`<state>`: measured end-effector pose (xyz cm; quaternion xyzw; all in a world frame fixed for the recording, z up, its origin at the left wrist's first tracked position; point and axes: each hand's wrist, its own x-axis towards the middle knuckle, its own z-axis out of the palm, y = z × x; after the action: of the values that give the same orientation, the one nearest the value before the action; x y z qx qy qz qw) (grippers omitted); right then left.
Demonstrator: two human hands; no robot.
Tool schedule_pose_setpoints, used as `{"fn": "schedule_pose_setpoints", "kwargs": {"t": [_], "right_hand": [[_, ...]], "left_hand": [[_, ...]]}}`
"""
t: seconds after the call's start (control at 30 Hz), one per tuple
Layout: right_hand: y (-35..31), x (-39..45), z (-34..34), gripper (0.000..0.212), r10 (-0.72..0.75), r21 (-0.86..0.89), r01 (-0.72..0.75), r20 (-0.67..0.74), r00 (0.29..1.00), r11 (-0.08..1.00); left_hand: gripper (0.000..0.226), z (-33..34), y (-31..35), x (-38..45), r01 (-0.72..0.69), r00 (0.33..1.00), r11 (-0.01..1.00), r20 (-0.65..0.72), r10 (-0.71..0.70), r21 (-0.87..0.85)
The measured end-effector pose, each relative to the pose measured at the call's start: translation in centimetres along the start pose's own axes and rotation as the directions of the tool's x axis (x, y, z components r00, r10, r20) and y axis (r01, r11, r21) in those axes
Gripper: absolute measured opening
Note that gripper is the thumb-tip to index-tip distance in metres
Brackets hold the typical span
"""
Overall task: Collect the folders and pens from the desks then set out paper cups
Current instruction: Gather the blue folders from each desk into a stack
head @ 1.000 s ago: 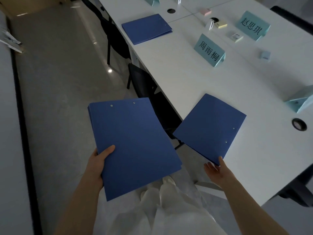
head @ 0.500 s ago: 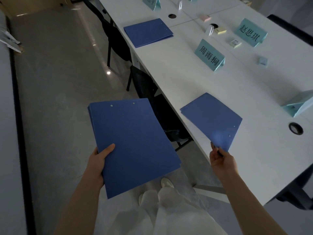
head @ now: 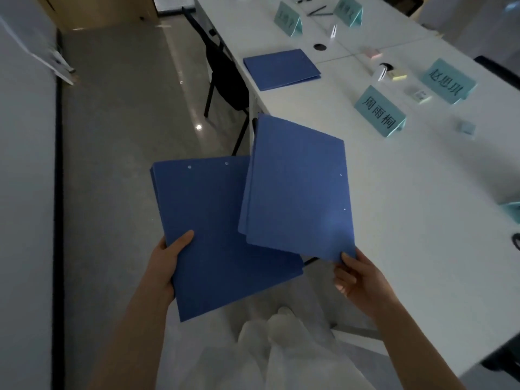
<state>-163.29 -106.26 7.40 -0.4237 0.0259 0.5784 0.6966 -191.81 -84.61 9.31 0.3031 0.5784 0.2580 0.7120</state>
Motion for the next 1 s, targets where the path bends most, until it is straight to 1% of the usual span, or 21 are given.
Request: {"fn": "schedule_pose_setpoints", "kwargs": {"t": [0.03,0.13,0.17,0.2,0.23,0.27,0.3,0.33,0.37,0.43,0.5,0.57,0.6,0.63,0.67,0.7,0.77,0.83,0.87,0.9,1.0], "right_hand": [[0.1,0.2,0.7,0.015,0.009,-0.064,-0.009,0.000,1.000,0.998],[0.6,1.2,2.6,0.020,0.038,-0.264,-0.029,0.029,0.999,0.964],[0.8,1.9,3.2,0.026,0.044,-0.332,-0.027,0.045,0.998,0.943],[0.9,2.3,3.9,0.039,0.059,-0.410,-0.027,0.066,0.996,0.912],[0.8,3.0,4.4,0.055,0.077,-0.499,-0.025,0.083,0.994,0.866],[0.8,3.5,5.2,0.063,0.100,-0.599,-0.022,0.097,0.990,0.800],[0.7,4.2,6.1,0.056,0.117,-0.699,-0.009,0.107,0.987,0.715],[0.7,4.8,7.1,0.042,0.134,-0.785,0.007,0.114,0.984,0.619],[0.8,5.9,8.2,0.033,0.138,-0.864,0.038,0.124,0.983,0.502],[0.8,7.8,10.0,0.032,0.122,-0.958,0.120,0.156,0.980,0.261],[0.5,10.5,11.8,0.028,0.107,-0.984,0.167,0.173,0.979,0.063],[-0.4,13.7,13.6,0.016,0.129,-0.965,0.214,0.195,0.972,-0.152],[-0.7,14.2,14.2,0.012,0.135,-0.951,0.219,0.193,0.972,-0.219],[-1.0,15.4,14.6,0.019,0.137,-0.944,0.231,0.203,0.970,-0.235],[-1.3,16.6,15.1,0.030,0.144,-0.950,0.233,0.206,0.968,-0.207],[-1.8,18.7,15.7,0.036,0.142,-0.970,0.211,0.193,0.971,-0.123],[-2.8,22.8,17.0,0.036,0.132,-0.995,0.093,0.098,0.986,0.049],[-3.7,26.7,18.8,0.047,0.142,-0.985,0.022,0.046,0.989,0.169],[-4.1,28.5,19.9,0.052,0.167,-0.975,-0.009,0.029,0.986,0.220],[-4.4,29.9,20.8,0.052,0.201,-0.961,-0.037,0.020,0.979,0.274],[-5.2,33.5,23.7,0.047,0.364,-0.887,-0.162,0.007,0.931,0.432]], "left_hand": [[0.053,-0.5,0.3,0.1,-0.004,1.000,1.000,-0.001,0.004,-0.007],[0.055,-1.8,1.1,0.2,-0.020,1.000,0.999,-0.002,0.020,-0.027],[0.054,-2.2,1.4,0.4,-0.023,1.000,0.999,-0.009,0.023,-0.034],[0.055,-2.5,1.6,0.6,-0.025,1.000,0.999,-0.014,0.025,-0.040],[0.057,-2.8,1.9,0.8,-0.022,1.000,0.999,-0.018,0.021,-0.049],[0.060,-3.0,2.1,1.1,-0.020,1.000,0.998,-0.024,0.019,-0.056],[0.063,-3.2,2.3,1.6,-0.019,0.999,0.998,-0.033,0.017,-0.065],[0.066,-3.4,2.4,1.9,-0.014,0.999,0.997,-0.042,0.011,-0.073],[0.068,-3.5,2.7,2.6,-0.007,0.999,0.997,-0.052,0.003,-0.083],[0.066,-3.6,3.3,3.7,0.008,0.998,0.995,-0.055,-0.014,-0.095],[0.067,-3.5,4.4,5.4,0.019,0.998,0.994,-0.062,-0.026,-0.107],[0.067,-3.4,6.0,7.7,0.018,0.996,0.992,-0.090,-0.029,-0.123],[0.067,-3.3,6.4,8.0,0.017,0.995,0.993,-0.093,-0.028,-0.118],[0.068,-3.1,7.2,8.6,0.014,0.995,0.994,-0.094,-0.025,-0.112],[0.068,-2.8,7.9,9.2,0.014,0.995,0.994,-0.095,-0.024,-0.111],[0.066,-2.5,9.0,10.5,0.013,0.994,0.994,-0.106,-0.025,-0.112],[0.057,-1.6,11.2,12.4,0.007,0.994,0.995,-0.109,-0.017,-0.096],[0.052,-0.5,13.3,14.3,-0.001,0.995,0.996,-0.101,-0.009,-0.094],[0.052,0.0,14.2,15.3,0.001,0.995,0.996,-0.095,-0.010,-0.092],[0.053,0.5,15.1,16.0,0.003,0.996,0.996,-0.090,-0.011,-0.094],[0.056,1.7,17.5,18.6,0.017,0.997,0.994,-0.067,-0.024,-0.109]]}}
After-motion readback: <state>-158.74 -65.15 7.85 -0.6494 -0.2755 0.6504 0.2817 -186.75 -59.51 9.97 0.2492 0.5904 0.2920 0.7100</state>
